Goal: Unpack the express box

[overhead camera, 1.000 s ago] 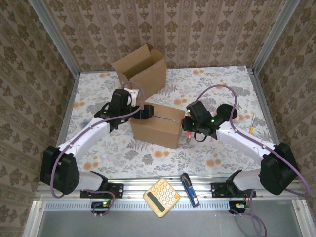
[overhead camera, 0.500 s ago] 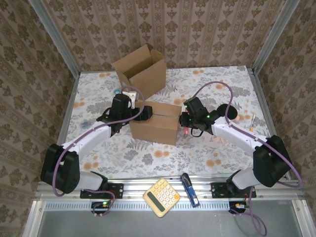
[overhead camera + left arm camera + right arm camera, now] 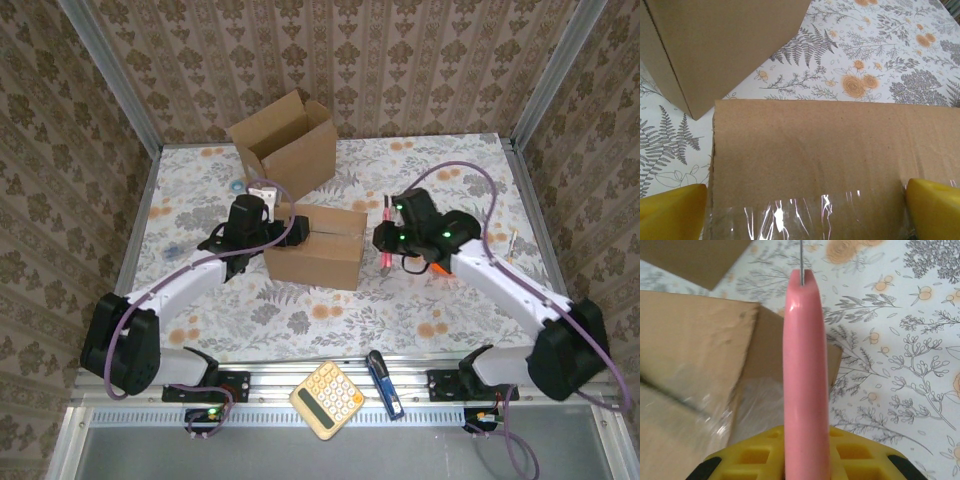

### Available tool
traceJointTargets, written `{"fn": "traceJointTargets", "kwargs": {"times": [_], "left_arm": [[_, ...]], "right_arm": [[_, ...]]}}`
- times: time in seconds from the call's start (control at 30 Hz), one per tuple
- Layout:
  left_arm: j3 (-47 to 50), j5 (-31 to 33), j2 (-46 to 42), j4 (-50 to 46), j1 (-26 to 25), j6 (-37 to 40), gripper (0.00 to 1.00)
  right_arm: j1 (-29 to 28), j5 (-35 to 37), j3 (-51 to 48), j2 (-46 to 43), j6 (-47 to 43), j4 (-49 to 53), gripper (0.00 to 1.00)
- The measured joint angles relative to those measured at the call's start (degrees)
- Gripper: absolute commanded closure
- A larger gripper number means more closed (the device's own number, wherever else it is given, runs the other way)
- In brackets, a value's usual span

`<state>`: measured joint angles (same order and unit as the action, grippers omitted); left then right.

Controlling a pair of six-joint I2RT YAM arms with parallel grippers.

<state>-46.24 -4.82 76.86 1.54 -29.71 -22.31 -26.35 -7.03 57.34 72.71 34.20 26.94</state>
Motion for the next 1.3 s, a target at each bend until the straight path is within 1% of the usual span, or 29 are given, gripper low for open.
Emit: {"fn": "traceJointTargets", "kwargs": {"times": [0.1,0.23,0.33,0.43,0.53,0.7,1.0,1.3], "left_arm": [[0.04,-0.02,-0.11,-0.07,0.0,0.0,0.0],[0.15,-0.11,-0.11,0.07,0.0,0.0,0.0],[0.37,-0.2,-0.11,0.31,0.0,0.0,0.0],[0.48,-0.31,-0.13,0.55,0.0,0.0,0.0],[0.48,-0.33,-0.13,0.66,0.0,0.02,0.0],[0.48,-0.35,-0.13,0.68,0.0,0.0,0.0],[0.5,-0.48,-0.13,0.68,0.0,0.0,0.0],[0.5,-0.5,-0.13,0.7,0.0,0.0,0.0]], "right_arm": [[2.34,-7.74,0.02,-4.09,-2.97,3.17,1.0],[3.63,-18.75,-0.07,-4.63,-6.73,7.13,1.0],[4.15,-24.92,-0.09,-3.69,-8.68,9.55,1.0],[4.9,-28.98,-0.09,-2.91,-10.01,11.23,1.0],[5.81,-31.54,-0.09,-2.45,-10.71,12.46,1.0],[6.51,-33.81,-0.13,-1.75,-11.65,13.66,1.0],[8.63,-35.58,-1.29,0.13,-11.76,13.57,1.0],[9.49,-37.68,-2.43,0.76,-11.74,12.02,1.0]]}}
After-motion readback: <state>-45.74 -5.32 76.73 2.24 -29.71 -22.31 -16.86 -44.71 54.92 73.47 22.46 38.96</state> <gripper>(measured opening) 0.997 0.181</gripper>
